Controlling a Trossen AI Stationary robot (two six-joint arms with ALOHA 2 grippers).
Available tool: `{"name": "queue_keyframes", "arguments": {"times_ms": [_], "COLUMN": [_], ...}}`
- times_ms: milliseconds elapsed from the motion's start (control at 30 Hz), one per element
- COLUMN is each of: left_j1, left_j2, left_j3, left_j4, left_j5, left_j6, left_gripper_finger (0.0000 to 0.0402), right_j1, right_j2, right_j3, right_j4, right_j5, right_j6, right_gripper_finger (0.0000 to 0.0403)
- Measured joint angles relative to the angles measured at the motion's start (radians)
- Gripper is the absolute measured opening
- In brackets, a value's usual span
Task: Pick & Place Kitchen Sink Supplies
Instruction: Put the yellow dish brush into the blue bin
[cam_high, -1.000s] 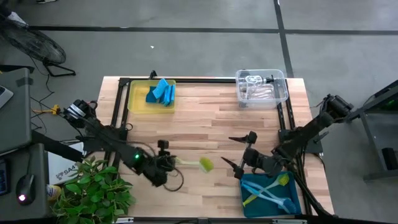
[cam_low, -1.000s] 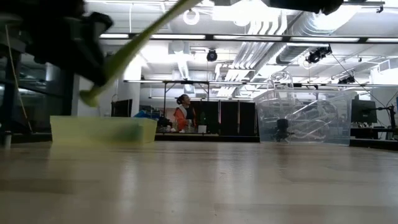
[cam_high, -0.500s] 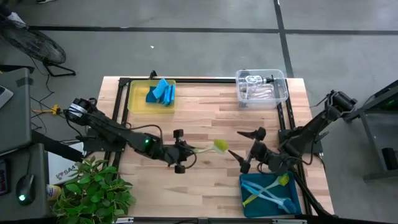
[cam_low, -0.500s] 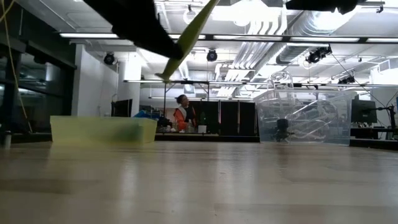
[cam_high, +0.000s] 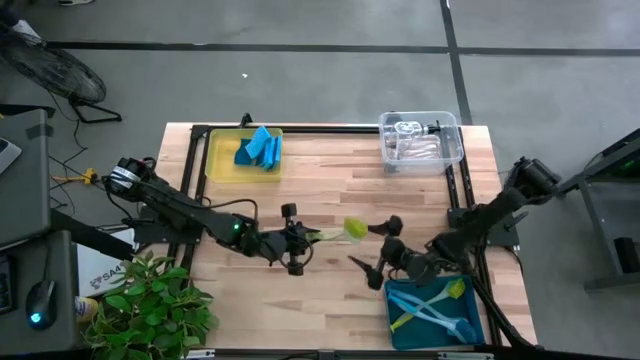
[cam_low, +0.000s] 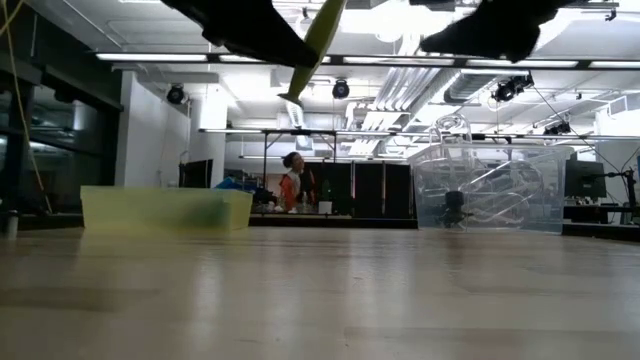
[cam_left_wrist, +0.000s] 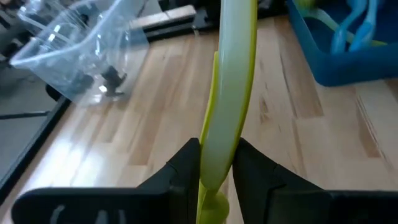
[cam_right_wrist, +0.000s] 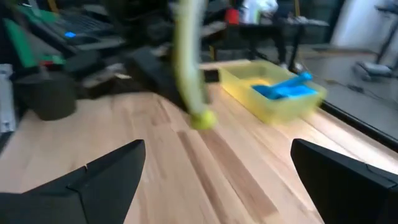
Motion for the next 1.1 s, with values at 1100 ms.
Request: {"name": "queue_keyframes", "arguments": {"times_ms": [1100], "left_j1": [0.0], "left_j2": [0.0], "left_j3": [0.0], "left_j4": [0.135], "left_j5": [0.049], "left_j6": [0.095], "left_gripper_finger": [0.0072], "right_j1": [-0.182], "right_j2": [0.156], "right_j3": [0.0], "right_j4": [0.805], "right_j5": [-0.494], "right_j6": [-0.507], "right_gripper_finger": [0.0328]}}
